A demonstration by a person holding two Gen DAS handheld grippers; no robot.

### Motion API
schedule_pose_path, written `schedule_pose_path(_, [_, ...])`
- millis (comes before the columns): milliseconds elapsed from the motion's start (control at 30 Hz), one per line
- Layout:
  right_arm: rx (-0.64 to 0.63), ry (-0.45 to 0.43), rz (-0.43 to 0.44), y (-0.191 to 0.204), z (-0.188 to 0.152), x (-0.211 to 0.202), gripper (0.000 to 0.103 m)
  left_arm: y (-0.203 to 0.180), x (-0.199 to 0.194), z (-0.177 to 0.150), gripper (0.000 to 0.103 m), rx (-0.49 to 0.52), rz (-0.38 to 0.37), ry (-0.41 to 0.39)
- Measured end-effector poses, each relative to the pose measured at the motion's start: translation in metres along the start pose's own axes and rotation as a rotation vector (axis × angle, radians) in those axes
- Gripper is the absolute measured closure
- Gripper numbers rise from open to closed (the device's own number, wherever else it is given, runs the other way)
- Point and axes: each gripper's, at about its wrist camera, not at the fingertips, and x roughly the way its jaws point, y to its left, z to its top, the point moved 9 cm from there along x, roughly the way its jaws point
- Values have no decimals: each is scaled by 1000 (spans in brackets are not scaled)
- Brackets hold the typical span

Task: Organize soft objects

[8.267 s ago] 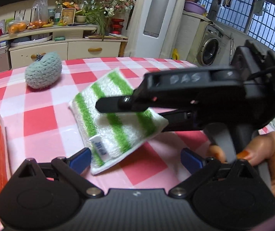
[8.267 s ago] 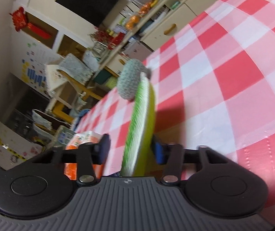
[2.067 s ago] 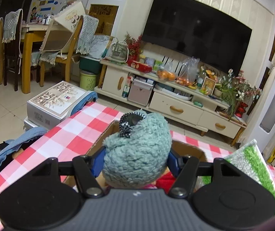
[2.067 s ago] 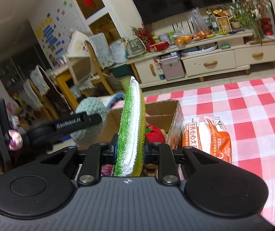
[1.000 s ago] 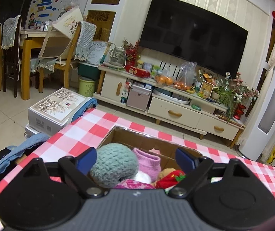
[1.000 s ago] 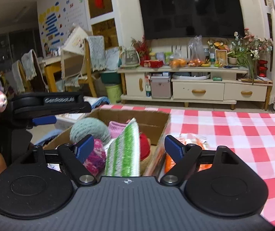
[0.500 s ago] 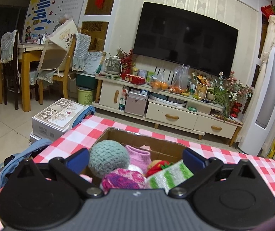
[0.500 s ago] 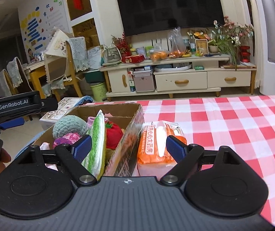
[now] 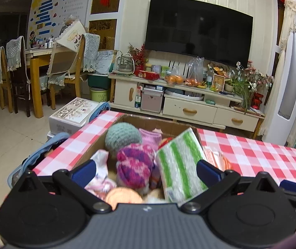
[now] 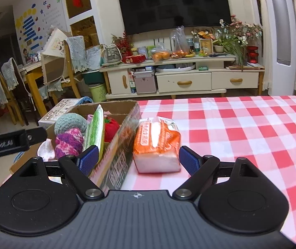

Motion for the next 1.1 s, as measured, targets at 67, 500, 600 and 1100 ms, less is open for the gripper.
schedule_pose_path(67, [11, 0, 4, -2, -2, -8, 0, -2, -8, -5, 1, 16, 5, 4])
schedule_pose_path(500, [-6, -19, -13, -4, -14, -50, 0, -4, -51, -20, 1, 64, 15, -8])
schedule_pose_path(600, [1, -19, -5, -3, -16, -58, 0, -4, -59, -21, 1, 65, 14, -21])
schedule_pose_path(1100, [-34, -62, 9, 5, -16, -87, 0, -7, -88, -17, 1, 78, 17, -83])
